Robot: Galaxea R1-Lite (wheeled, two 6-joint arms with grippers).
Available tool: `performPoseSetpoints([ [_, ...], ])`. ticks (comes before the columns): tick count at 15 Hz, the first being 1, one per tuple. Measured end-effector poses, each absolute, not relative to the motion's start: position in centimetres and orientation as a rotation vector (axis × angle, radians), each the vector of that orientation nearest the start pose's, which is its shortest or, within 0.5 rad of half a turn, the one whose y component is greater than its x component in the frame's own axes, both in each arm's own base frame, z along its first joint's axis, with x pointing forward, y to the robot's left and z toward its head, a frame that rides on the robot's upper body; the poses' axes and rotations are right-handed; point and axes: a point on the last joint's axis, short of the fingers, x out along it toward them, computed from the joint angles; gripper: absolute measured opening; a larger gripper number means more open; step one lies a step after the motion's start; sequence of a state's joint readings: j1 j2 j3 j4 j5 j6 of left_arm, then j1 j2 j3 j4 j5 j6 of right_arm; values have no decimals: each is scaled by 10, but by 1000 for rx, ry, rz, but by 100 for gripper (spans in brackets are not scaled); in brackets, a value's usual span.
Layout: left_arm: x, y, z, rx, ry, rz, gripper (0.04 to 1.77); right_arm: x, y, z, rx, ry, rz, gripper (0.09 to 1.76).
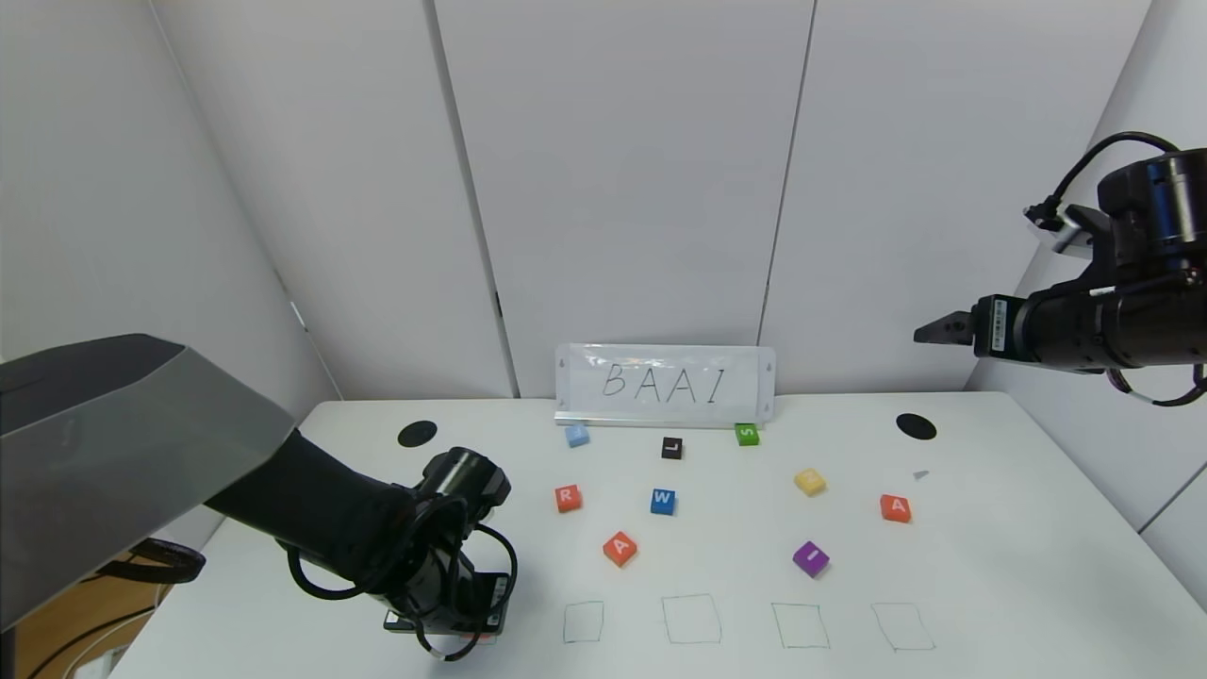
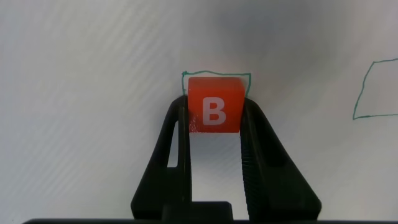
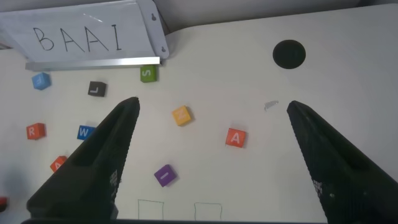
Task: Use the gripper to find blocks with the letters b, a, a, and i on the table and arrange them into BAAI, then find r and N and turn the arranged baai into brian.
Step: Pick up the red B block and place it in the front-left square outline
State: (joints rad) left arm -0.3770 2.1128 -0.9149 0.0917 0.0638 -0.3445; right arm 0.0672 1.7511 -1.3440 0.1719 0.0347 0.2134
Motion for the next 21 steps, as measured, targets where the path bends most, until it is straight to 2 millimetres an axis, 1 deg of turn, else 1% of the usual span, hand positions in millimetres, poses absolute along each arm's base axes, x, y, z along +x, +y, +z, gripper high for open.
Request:
performPoseSetpoints([
  [4,295,-116,23,-13,1288,-50,52,329,22,239,198,587,36,171],
  [6,294,-116,23,-14,1288,-53,77,329,22,239,198,586,36,171],
  [8,295,-116,23,-14,1289,-52,98,329,22,239,198,586,36,171],
  [11,295,-117,22,-12,1289,-51,121,329,22,240,198,586,35,171],
  [16,295,-117,22,-11,1288,-48,143,329,23,239,198,589,36,171],
  [21,293,-117,24,-9,1287,-52,155,329,23,239,198,588,36,171],
])
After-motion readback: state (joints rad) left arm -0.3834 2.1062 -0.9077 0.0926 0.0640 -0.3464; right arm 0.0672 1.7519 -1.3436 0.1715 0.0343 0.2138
